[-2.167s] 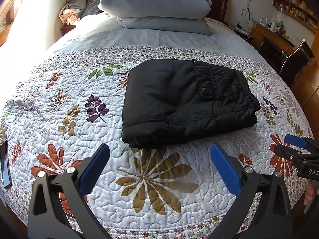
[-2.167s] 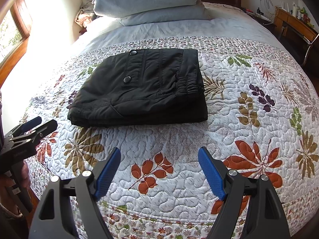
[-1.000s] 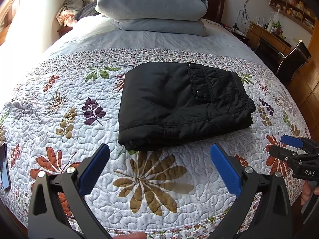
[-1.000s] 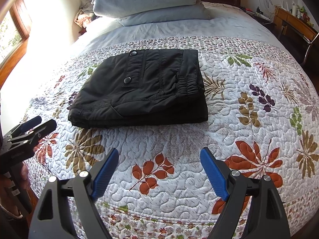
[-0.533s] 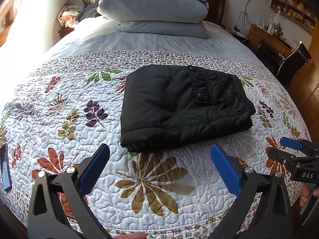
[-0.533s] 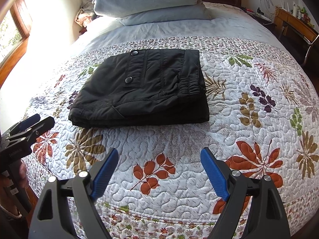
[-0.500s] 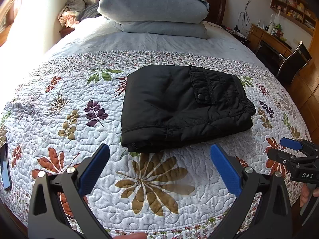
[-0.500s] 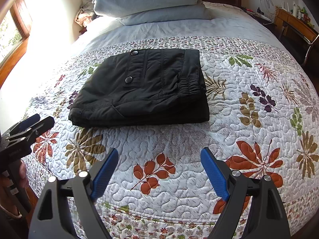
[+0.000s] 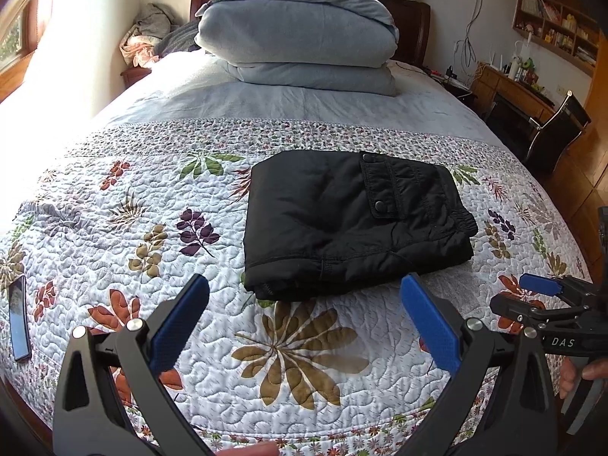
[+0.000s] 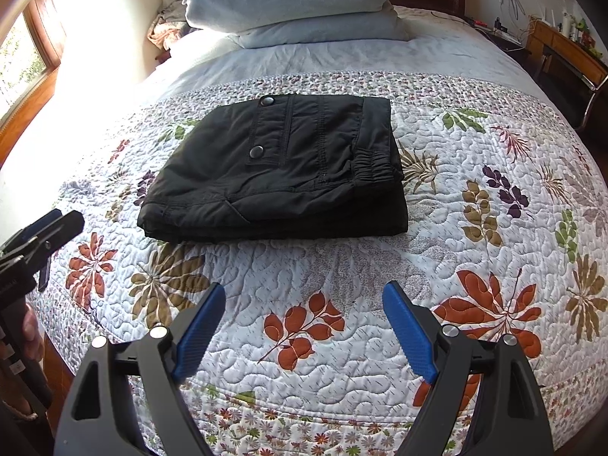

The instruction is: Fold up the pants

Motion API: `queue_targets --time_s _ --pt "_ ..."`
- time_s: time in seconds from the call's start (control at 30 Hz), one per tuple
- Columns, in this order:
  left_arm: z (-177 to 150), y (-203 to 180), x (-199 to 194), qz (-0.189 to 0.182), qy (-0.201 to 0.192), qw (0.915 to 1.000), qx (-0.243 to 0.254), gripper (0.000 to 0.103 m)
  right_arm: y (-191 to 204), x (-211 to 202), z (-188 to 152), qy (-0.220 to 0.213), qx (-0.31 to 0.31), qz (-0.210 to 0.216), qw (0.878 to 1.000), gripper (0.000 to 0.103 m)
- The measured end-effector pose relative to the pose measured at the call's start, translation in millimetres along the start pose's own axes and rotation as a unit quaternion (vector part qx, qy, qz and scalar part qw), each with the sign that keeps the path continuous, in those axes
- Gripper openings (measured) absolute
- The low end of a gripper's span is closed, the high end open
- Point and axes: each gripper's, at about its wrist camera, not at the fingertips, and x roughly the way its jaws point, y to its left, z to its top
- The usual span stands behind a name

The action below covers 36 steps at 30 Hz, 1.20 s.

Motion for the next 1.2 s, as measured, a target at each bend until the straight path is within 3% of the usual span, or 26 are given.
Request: queue_targets --time_s 0.4,0.73,1.03,1.2 --pt "9 8 -51 0.015 -0.057 0.9982 -0.009 0.1 27 -15 6 -0.018 -0.018 0.004 1.0 0.085" --pt "9 24 -86 0.05 -0.087 0.9948 -0.016 0.1 74 -55 22 -0.076 -0.042 0.017 0.996 0.094" --pt "-3 64 -100 0.076 -0.093 0.9917 -0.046 0.1 153 -85 36 -0.129 -0.095 0.011 0.987 0.097" --pt "-32 128 -97 0.141 -0.078 0.9802 -0.114 0.1 222 -93 36 -0.171 -0.174 -0.021 0.97 0.098"
